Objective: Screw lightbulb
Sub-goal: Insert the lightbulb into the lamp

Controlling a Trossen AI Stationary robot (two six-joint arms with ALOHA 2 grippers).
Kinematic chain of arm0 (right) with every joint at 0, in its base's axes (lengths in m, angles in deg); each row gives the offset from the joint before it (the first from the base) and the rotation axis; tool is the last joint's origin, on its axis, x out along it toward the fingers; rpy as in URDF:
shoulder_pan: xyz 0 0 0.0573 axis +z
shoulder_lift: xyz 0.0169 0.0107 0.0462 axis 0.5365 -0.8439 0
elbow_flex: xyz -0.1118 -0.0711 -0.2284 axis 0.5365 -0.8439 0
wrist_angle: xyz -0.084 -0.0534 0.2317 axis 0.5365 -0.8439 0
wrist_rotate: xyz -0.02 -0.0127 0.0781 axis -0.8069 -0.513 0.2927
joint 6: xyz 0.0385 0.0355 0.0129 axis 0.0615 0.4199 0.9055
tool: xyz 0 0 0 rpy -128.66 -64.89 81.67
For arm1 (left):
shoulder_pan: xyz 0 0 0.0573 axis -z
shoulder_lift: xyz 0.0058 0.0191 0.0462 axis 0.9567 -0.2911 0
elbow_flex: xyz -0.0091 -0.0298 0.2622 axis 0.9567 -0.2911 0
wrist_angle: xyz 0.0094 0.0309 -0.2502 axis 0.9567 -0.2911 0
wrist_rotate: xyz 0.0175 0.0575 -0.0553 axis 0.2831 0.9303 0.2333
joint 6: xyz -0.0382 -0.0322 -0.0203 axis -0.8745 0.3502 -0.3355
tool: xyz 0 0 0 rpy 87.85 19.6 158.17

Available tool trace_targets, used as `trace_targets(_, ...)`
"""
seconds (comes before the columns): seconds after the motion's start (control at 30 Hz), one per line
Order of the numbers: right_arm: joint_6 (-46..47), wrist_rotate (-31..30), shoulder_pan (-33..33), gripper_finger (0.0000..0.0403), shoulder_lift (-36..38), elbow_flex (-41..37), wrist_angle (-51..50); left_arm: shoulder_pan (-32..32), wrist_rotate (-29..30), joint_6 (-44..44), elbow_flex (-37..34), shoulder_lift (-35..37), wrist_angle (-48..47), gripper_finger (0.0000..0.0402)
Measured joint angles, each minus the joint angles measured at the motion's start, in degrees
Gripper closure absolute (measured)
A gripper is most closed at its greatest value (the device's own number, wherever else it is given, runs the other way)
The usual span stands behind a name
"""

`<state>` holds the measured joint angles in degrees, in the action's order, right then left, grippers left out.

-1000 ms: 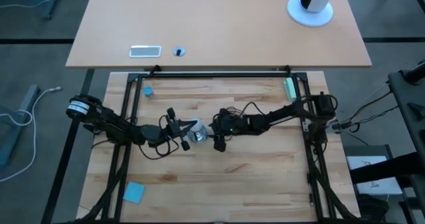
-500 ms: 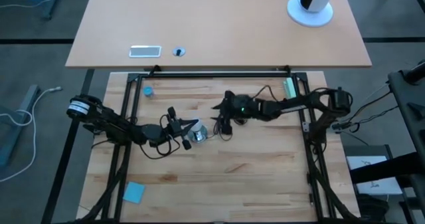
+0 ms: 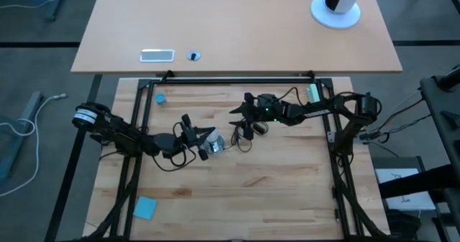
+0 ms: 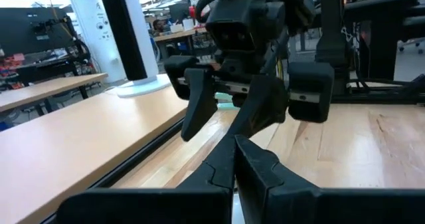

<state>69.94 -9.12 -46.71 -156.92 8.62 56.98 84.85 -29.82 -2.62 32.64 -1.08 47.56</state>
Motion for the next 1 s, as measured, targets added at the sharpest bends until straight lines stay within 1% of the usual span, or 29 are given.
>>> trace_targets(0.2, 1.9, 1.4, -0.1, 0.0212, -3.0, -0.1, 2.8, 0.0, 0.0, -1.1, 0.0, 0.0, 0.0, 0.0401)
trace_targets(0.37, 3.8, 1.4, 0.0, 0.0218, -5.0, -0.1, 3.0, 0.0, 0.0, -0.1, 0.0, 0.0, -0.2, 0.0401)
trace_targets(0.67, 7.2, 1.4, 0.0, 0.0233, -3.5, -0.1, 3.0, -0.1, 0.1, 3.1, 0.0, 0.0, -0.4, 0.0401)
trace_targets(1.0, 9.2, 1.4, 1.1, 0.0255, -2.9, -0.1, 2.9, -0.1, 0.0, 4.3, 0.1, 0.1, -0.7, 0.0401)
